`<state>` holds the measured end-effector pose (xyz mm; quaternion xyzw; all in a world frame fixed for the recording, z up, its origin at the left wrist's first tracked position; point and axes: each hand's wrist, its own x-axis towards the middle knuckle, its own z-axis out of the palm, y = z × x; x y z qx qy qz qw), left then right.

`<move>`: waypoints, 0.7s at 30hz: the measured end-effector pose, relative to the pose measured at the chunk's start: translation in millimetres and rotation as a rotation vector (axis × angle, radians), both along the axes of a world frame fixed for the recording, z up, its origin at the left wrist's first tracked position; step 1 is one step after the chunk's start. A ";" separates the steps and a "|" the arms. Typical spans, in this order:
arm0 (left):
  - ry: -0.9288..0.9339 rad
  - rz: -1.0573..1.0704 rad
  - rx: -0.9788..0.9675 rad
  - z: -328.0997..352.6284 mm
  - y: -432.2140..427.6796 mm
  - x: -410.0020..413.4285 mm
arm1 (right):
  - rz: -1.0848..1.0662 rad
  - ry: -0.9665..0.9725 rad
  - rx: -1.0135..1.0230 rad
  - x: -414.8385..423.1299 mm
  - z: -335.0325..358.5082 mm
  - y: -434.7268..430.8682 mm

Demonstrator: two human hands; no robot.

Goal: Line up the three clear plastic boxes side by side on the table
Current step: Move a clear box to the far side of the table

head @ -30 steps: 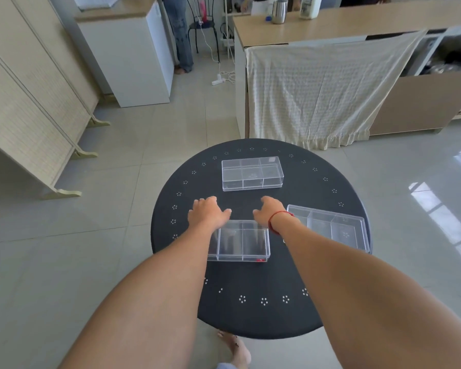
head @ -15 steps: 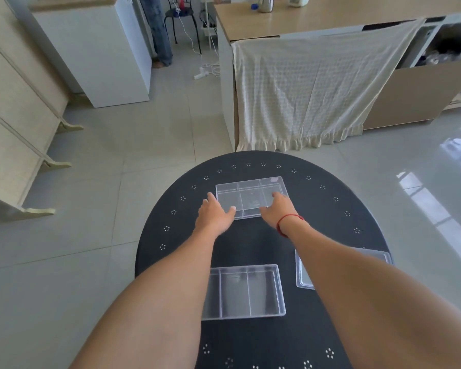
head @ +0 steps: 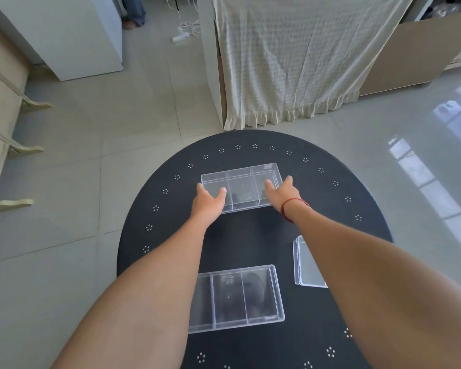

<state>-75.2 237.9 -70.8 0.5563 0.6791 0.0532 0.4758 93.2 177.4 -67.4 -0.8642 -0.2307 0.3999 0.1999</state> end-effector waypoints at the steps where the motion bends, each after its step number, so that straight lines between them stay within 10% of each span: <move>1: 0.023 0.014 0.000 -1.6 -1.4 -0.3 | -0.002 0.010 -0.035 0.5 -1.1 -1.5; 14: 0.098 0.063 -0.103 0.5 -11.9 -12.6 | 0.021 0.164 -0.219 5.5 3.9 -23.4; 21: -0.112 0.172 0.054 21.5 -4.3 -6.7 | -0.158 0.202 0.167 5.7 14.3 -5.7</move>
